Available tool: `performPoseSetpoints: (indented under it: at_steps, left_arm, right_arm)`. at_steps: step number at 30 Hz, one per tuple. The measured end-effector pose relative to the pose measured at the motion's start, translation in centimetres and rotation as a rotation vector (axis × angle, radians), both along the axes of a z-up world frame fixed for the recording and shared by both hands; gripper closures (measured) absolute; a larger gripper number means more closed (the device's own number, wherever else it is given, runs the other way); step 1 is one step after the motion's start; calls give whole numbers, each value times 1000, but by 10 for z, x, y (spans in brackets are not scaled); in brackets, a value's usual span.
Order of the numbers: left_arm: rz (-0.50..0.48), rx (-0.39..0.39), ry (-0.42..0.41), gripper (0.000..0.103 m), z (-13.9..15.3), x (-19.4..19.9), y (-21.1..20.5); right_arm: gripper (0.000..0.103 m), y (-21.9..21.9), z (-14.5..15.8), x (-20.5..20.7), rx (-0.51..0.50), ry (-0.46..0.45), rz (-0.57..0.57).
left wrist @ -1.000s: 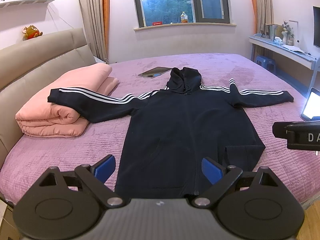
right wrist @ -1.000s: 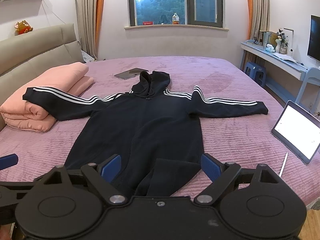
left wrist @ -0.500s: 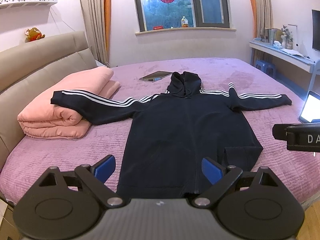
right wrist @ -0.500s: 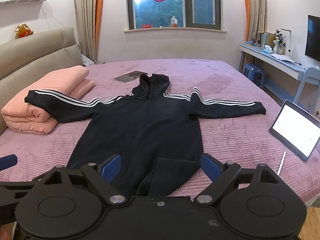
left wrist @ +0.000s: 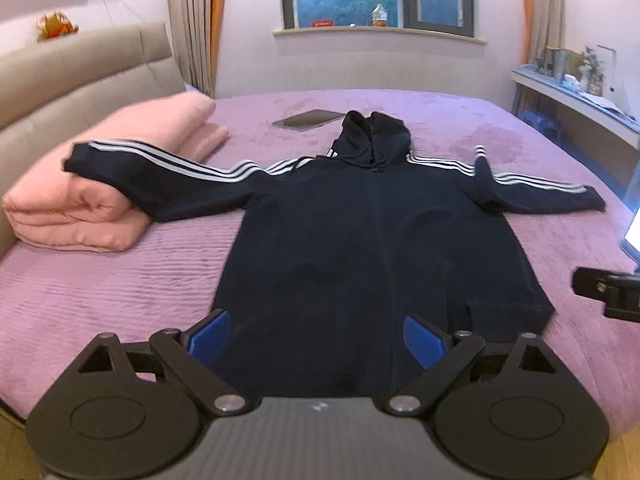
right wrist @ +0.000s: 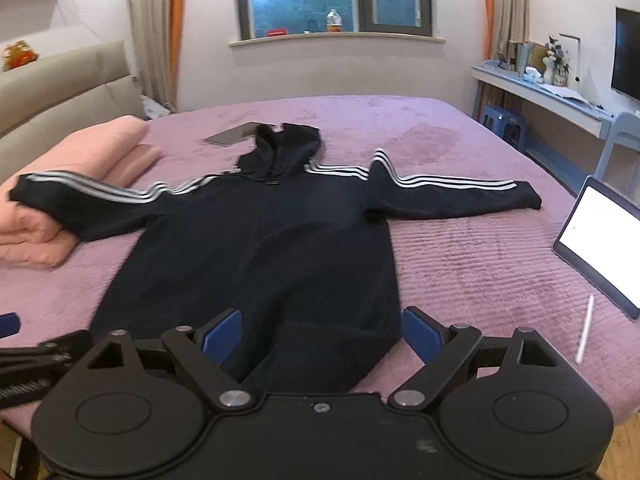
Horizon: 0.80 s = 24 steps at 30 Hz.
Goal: Fold large clothes
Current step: 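Grasp the striped sleeve cuff with the right gripper and lift it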
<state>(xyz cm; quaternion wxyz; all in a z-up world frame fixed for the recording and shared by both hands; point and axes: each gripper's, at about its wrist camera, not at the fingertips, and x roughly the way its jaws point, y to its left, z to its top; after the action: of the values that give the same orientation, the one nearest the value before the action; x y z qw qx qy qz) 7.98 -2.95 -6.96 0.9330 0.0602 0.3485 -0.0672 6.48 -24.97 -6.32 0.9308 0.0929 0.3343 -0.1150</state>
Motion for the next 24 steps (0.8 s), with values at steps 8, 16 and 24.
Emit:
performPoseSetpoints:
  at_steps: [8,16,24]
  left_arm:
    - [27,-115,-18,11,-64,168,-21]
    - [66,-84,97,13,-70,255,-31]
    - [73,14,227,13,-70,299,-70]
  right_arm:
    - [1,-106,-67,138,63,-30,-258]
    - [7,-259,-73,209,99,-2,-531]
    - [19,-428,-115,253,262,99,-785]
